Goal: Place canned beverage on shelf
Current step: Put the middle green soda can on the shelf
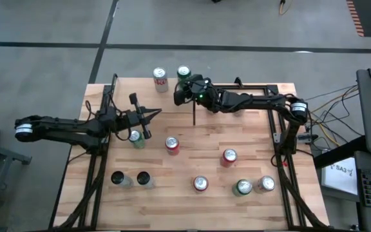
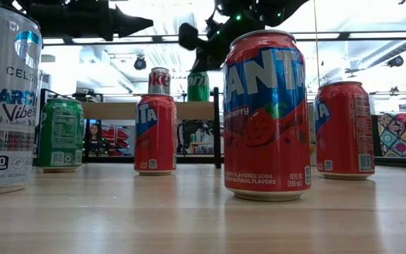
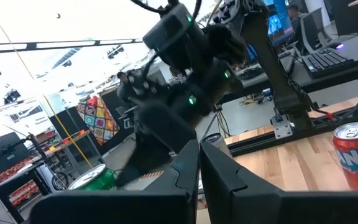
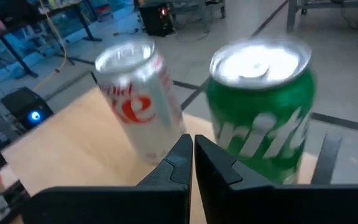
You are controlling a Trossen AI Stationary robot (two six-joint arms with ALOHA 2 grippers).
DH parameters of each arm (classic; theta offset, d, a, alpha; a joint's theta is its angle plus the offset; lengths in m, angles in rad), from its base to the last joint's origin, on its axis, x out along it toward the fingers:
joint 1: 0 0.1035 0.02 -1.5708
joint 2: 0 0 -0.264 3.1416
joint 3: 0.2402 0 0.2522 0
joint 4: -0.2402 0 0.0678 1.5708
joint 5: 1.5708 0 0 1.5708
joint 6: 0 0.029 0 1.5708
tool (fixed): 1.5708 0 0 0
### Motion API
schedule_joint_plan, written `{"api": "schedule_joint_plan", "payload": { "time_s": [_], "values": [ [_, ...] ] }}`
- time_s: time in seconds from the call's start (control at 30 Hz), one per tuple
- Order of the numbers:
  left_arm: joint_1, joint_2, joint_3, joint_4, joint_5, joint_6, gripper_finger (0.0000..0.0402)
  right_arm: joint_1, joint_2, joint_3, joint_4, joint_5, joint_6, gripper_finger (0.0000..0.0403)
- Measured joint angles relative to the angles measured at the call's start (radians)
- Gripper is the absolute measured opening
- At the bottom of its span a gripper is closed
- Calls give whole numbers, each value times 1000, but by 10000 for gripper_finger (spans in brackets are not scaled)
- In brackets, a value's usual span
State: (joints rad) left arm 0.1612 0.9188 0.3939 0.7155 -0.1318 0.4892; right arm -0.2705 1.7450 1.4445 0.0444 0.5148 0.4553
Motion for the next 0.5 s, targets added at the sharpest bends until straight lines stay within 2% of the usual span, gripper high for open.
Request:
{"api": "schedule_joint_plan", "payload": {
  "time_s": [0.23, 0.5],
  "values": [
    [0, 0, 0, 2, 0, 13, 0, -2, 71, 31, 20, 2, -21, 9],
    [1, 0, 0, 2, 0, 18, 0, -18, 89, 59, 19, 26, -54, 9]
  ]
}}
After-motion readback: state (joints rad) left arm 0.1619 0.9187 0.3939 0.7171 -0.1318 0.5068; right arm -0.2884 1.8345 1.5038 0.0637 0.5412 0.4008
